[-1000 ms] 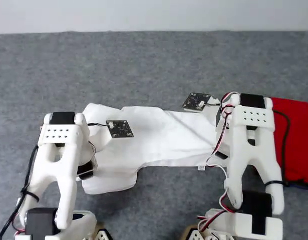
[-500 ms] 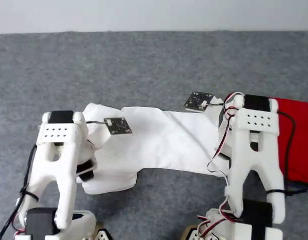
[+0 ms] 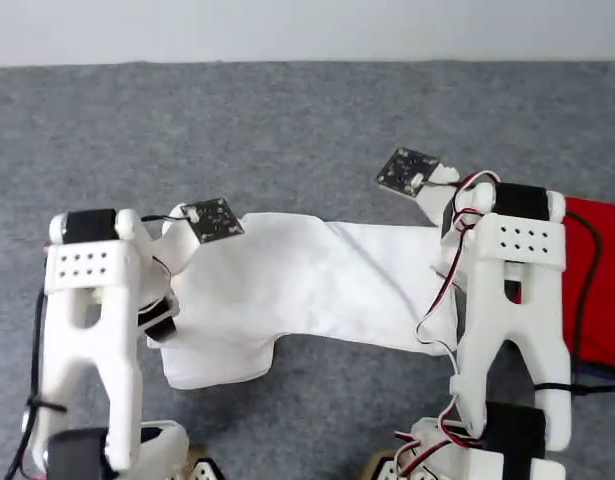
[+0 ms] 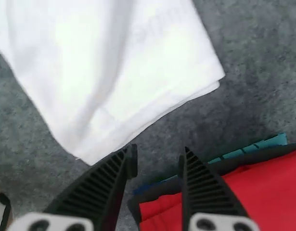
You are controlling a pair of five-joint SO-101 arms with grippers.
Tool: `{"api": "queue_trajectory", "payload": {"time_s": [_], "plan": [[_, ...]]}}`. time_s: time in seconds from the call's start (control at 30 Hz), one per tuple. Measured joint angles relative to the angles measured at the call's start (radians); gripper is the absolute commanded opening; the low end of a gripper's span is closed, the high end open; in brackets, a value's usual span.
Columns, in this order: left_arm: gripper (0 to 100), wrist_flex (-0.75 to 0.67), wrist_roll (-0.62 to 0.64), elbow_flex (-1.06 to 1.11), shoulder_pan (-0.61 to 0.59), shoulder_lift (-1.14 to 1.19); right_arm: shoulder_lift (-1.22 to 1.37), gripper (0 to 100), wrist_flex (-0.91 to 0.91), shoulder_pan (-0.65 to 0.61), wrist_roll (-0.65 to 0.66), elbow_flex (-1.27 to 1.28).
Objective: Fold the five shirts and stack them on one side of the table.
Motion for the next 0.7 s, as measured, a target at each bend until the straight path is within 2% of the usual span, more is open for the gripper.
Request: {"api": "queue_trajectory", "payload": {"time_s": [0.23,0.5,0.6,0.7], "plan": [[20,0.002,0.026,0.063,0.012,-0.209,0.106,14.7,-0.011,0.003,-0.009,-0.002],[17,0.006,0.072,0.063,0.012,-0.253,0.129,14.7,-0.028,-0.018,-0.017,-0.002],[13,-0.083,0.155,0.063,0.014,-0.253,0.132,14.4,-0.051,-0.023,-0.064,-0.002],[8,-0.226,0.273,0.066,0.025,-0.253,0.132,8.4,-0.130,-0.021,-0.147,-0.002]]}}
